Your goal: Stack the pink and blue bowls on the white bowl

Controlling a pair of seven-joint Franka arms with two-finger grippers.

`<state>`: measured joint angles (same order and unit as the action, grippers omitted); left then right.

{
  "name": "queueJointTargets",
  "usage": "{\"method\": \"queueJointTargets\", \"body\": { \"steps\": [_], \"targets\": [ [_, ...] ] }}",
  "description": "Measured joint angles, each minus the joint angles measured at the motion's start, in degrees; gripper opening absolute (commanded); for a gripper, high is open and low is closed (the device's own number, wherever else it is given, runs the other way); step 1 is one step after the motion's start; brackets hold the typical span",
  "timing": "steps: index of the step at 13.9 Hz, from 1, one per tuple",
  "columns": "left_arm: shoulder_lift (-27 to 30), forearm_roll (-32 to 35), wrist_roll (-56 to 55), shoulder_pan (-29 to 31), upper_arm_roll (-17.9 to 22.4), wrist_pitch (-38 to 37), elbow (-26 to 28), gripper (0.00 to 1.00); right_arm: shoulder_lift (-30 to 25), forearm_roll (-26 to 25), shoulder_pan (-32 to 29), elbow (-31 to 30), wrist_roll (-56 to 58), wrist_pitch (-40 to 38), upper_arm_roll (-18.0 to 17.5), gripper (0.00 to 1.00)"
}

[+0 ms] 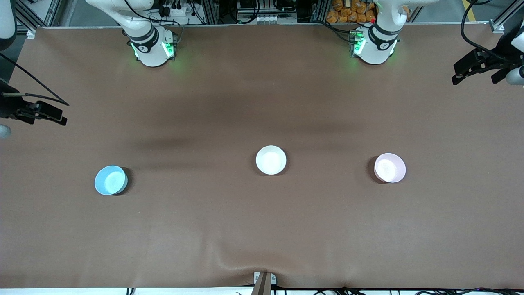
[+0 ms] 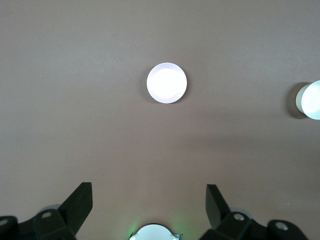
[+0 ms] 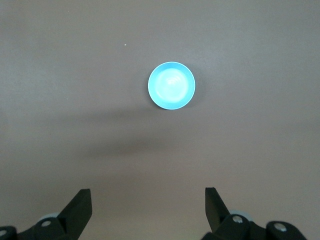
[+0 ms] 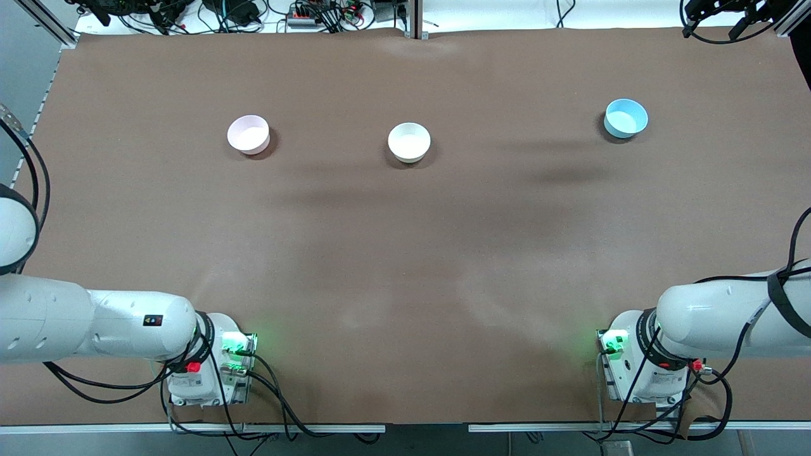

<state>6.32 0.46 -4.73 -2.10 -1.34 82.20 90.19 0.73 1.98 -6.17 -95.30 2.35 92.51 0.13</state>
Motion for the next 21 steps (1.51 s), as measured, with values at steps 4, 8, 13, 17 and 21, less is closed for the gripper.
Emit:
{"method": "queueJointTargets", "body": {
  "steps": [4, 8, 13, 17, 21],
  "targets": [
    [0.0, 0.0, 0.0, 0.1, 0.5, 0.0, 0.0, 1.00, -0.5, 0.0, 0.0, 0.5, 0.0, -1.6, 0.0, 1.00],
    [-0.5, 0.0, 0.2, 0.1, 0.5, 0.1, -0.1, 1.00, -0.5, 0.0, 0.0, 0.6, 0.0, -2.6, 0.0, 1.00],
    [-1.1, 0.0, 0.2, 0.0, 0.5, 0.1, -0.1, 1.00, -0.5, 0.0, 0.0, 0.6, 0.0, -3.7, 0.0, 1.00],
    [-2.6, 0.0, 0.2, -0.1, 0.4, 0.3, -0.1, 1.00, -0.5, -0.1, 0.0, 0.7, 0.0, -4.2, 0.0, 1.00],
    [-3.3, 0.0, 0.2, -0.1, 0.4, 0.3, -0.1, 1.00, -0.4, -0.1, -0.1, 1.7, 0.0, -4.2, 0.2, 1.00]
  ]
}}
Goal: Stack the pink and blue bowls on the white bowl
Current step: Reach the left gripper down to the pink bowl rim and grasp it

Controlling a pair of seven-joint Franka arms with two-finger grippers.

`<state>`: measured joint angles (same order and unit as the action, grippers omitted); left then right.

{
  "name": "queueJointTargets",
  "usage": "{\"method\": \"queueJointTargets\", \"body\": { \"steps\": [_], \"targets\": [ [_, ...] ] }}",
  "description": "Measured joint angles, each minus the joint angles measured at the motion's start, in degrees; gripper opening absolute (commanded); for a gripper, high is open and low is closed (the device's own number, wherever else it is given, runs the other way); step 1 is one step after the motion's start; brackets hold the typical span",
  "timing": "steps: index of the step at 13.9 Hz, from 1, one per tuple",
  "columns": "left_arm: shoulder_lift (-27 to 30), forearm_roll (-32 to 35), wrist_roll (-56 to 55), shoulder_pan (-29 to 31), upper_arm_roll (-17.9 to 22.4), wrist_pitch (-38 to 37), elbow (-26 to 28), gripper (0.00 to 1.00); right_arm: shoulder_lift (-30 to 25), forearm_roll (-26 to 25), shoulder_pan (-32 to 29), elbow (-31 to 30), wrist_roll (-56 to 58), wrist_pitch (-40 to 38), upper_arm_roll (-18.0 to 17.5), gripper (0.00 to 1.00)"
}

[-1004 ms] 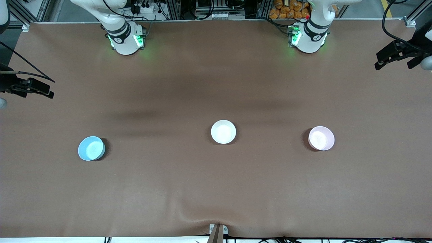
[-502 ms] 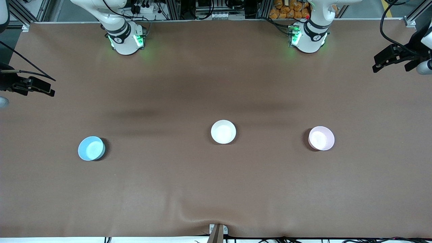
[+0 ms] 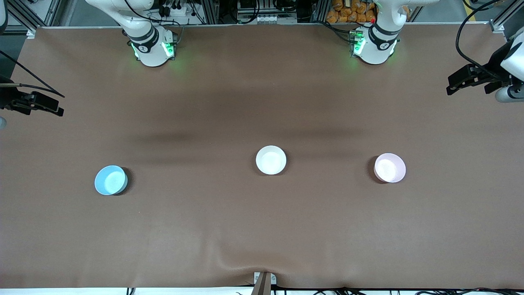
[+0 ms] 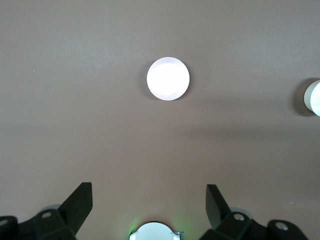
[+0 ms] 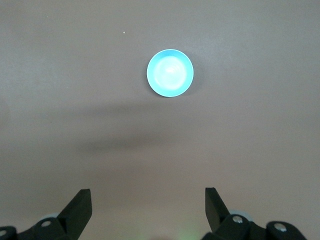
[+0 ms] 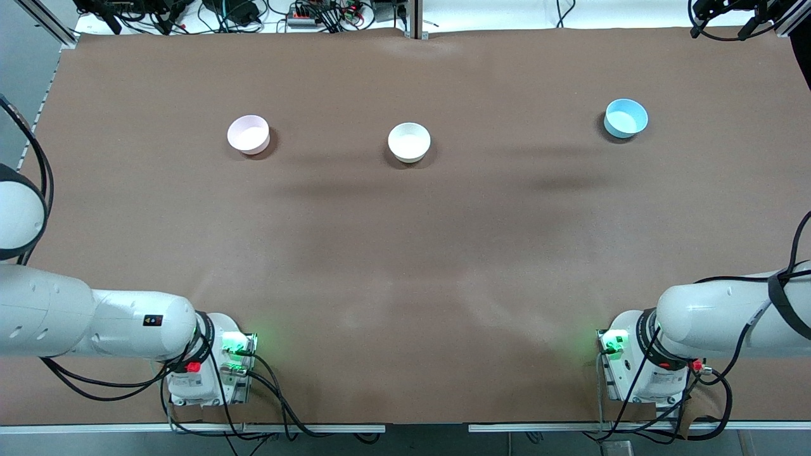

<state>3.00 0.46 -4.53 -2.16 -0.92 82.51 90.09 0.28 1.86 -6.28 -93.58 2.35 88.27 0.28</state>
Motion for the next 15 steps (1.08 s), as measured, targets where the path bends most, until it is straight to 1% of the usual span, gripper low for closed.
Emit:
{"method": "queueJointTargets", "body": {
  "steps": [6, 8, 10, 13, 14, 15],
  "targets": [
    [-0.2, 0.0, 0.0, 0.0, 0.0, 2.5, 0.1, 1.00, 0.5, 0.0, -0.1, 0.2, 0.0, 0.1, 0.1, 1.00],
    [-0.5, 0.0, 0.0, 0.1, 0.0, 5.8, 1.9, 1.00, 1.3, 0.0, -0.1, 0.2, -0.1, 0.0, 0.1, 1.00],
    [-1.1, 0.0, 0.0, 0.8, 0.1, 13.9, 7.0, 1.00, 1.7, -0.1, -1.0, 0.2, -0.2, -0.2, 0.2, 1.00],
    [-3.1, 0.0, 0.0, 1.9, 0.3, 29.6, 17.6, 1.00, 1.7, -0.1, -2.6, 0.3, -0.2, -0.5, 0.4, 1.00],
    [-4.3, 0.0, 0.0, 2.3, 0.3, 33.9, 20.4, 1.00, 1.7, -0.1, -2.6, 0.3, -0.2, -0.7, 0.4, 1.00],
    [-5.7, 0.0, 0.0, 2.5, 0.3, 36.8, 22.1, 1.00, 1.7, -0.1, -2.6, 0.3, -0.2, -1.2, 0.3, 1.00]
  ]
}}
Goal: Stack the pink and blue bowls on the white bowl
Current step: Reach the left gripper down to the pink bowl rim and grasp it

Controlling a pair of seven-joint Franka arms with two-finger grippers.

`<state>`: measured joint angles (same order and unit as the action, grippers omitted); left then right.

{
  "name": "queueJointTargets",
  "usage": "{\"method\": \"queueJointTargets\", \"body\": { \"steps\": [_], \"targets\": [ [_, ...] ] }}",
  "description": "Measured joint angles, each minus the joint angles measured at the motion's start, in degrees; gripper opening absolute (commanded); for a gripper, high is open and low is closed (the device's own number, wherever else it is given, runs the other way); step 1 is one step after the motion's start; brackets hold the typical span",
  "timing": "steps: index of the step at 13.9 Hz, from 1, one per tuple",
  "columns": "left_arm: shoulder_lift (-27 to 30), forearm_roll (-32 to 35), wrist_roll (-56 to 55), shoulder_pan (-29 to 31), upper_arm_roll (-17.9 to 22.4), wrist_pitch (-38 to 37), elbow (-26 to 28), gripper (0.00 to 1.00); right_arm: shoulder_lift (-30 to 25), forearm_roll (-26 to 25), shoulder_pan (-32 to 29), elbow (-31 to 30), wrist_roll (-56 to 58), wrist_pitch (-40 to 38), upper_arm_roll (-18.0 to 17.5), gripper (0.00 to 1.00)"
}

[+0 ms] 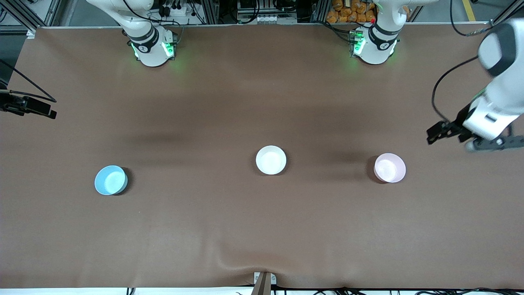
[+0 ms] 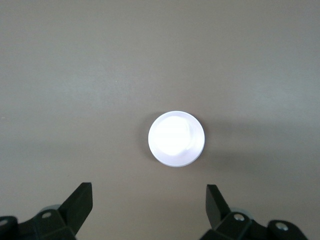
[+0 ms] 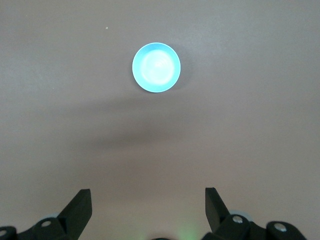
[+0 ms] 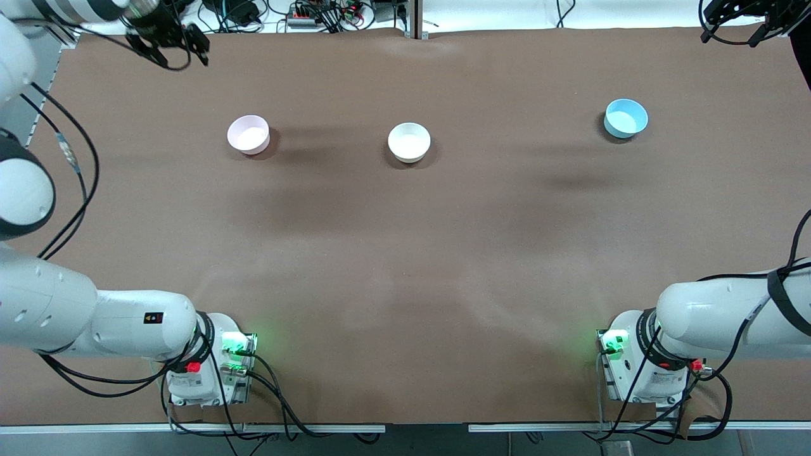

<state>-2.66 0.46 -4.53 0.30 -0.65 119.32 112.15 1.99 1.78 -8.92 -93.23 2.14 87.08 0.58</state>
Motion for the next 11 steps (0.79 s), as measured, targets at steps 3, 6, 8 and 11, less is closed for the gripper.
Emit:
{"method": "queueJointTargets", "body": {
  "steps": [3, 6, 8, 11],
  "targets": [
    [-4.1, 0.0, 0.0, 0.1, 0.0, 9.2, 2.8, 1.00, 0.0, 0.0, 0.0, 0.0, 0.0, -0.8, -0.1, 1.00],
    [-8.7, 0.0, 0.0, 0.3, 0.0, 19.5, 6.4, 1.00, 0.0, 0.0, 0.0, 0.0, 0.0, -0.9, -0.2, 1.00],
    [-12.2, 0.0, 0.0, 0.4, 0.0, 22.7, 7.1, 1.00, 0.0, 0.0, 0.0, 0.1, 0.0, -1.1, -0.2, 1.00],
    [-16.3, 0.0, 0.0, 0.4, 0.0, 23.4, 7.2, 0.88, 0.0, 0.0, 0.0, 0.1, 0.0, -1.5, -0.4, 1.00]
  ]
}}
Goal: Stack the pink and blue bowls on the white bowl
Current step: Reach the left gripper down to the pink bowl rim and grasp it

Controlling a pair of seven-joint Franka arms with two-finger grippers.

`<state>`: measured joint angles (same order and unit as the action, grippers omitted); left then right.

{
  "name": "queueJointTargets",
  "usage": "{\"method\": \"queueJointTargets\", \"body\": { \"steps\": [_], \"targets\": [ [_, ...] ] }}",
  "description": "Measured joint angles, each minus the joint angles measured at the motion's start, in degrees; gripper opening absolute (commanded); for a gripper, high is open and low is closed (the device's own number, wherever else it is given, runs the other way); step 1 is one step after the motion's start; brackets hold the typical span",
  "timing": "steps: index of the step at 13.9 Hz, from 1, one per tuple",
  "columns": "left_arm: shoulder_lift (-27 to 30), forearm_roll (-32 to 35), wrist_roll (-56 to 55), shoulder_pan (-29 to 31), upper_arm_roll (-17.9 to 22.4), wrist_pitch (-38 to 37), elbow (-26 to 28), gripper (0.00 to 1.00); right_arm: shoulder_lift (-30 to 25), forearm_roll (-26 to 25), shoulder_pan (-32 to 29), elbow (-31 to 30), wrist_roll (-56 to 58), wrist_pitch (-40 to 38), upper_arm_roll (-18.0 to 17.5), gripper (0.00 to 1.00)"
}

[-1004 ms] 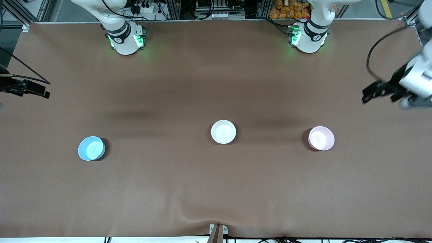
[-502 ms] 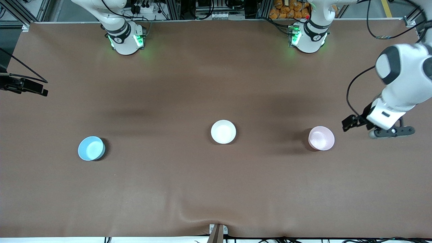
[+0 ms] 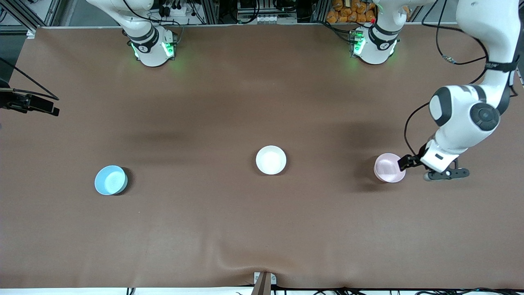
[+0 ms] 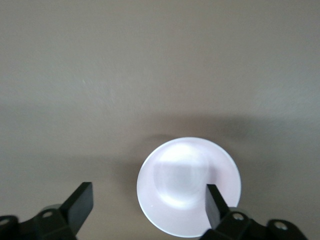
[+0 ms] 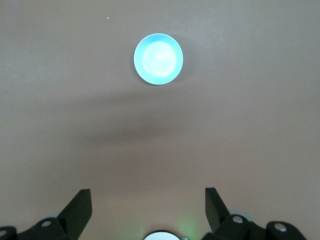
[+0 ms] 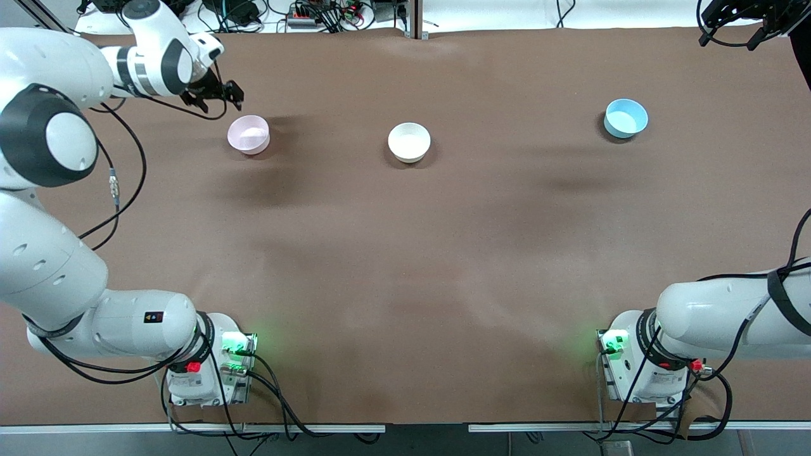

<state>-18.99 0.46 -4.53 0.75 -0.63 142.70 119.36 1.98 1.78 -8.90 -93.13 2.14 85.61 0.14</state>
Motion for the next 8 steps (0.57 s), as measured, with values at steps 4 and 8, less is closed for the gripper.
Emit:
{"method": "queueJointTargets", "body": {
  "steps": [4, 8],
  "targets": [
    [-3.6, 0.0, 0.0, 0.0, 0.0, 0.2, 0.0, 0.75, 0.0, 0.0, 0.0, 0.1, 0.0, -0.2, -0.1, 1.00],
    [-5.2, 0.0, 0.0, 0.8, 0.1, 0.3, 0.0, 0.57, 0.0, 0.0, 0.0, 0.2, 0.0, -1.1, -0.1, 1.00]
  ]
}}
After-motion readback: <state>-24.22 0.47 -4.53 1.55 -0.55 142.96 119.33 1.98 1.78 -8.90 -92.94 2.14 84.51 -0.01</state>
